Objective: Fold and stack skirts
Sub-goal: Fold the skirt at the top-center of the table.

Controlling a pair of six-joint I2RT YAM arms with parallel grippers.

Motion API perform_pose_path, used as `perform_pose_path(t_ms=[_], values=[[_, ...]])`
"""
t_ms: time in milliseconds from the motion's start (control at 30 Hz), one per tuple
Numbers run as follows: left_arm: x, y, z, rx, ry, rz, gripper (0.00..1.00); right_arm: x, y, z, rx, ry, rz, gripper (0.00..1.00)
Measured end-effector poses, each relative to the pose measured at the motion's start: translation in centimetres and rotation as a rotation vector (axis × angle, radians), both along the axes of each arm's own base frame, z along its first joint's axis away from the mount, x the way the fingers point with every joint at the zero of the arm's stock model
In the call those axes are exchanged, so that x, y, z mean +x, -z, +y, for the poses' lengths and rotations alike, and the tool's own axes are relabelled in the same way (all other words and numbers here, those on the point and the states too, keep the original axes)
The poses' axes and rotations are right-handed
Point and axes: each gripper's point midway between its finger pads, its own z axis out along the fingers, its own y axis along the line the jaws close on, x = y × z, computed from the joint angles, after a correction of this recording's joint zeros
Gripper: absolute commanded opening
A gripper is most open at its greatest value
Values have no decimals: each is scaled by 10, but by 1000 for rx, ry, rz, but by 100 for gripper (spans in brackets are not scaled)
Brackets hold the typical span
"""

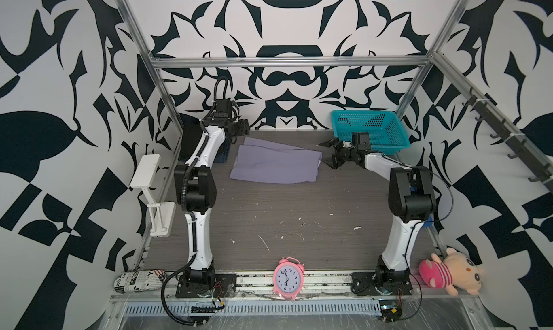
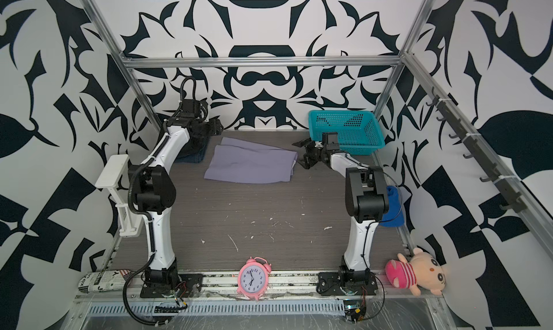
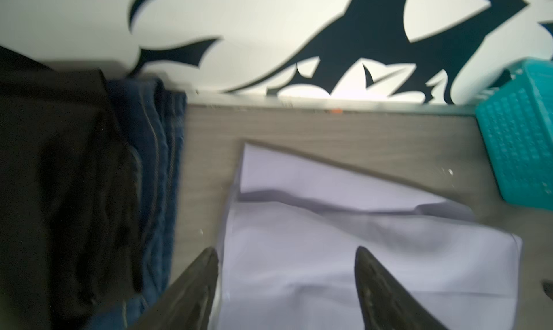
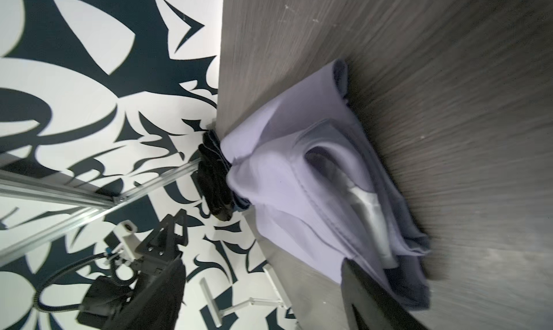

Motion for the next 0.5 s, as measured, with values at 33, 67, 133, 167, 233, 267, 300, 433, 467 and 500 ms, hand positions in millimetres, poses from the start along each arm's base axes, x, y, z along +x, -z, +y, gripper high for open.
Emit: perform_pose_path(t_ms=[33,67,133,167,233,267,300,433,467,500], values=[[2,-1,3,-2,-12,-2,77,9,-8,0,2,13,-47,88],[1,0,5,-8,-23,-2,77,15,-16,-1,3,22,-84,88],[-5,1,7,-25,-46,-3,77,22,-31,-7,-4,42,-151,89],[-12,3,8,-31,-55,3,77,22,-39,-9,-13,45,-177,89],[-35,10,10,-45,-76,24,77,12,-55,-13,-55,47,-232,89],[-46,13,10,-50,-82,30,77,5,-63,-15,-86,45,-256,89],[-56,16,10,-54,-89,36,76,-4,-71,-16,-125,39,-280,88],[-84,33,6,-68,-104,54,72,-38,-103,-6,-274,-25,-394,80],[-87,41,5,-71,-108,64,72,-44,-107,-1,-307,-47,-417,73],[-89,50,4,-74,-110,78,68,-50,-108,5,-342,-73,-434,60]])
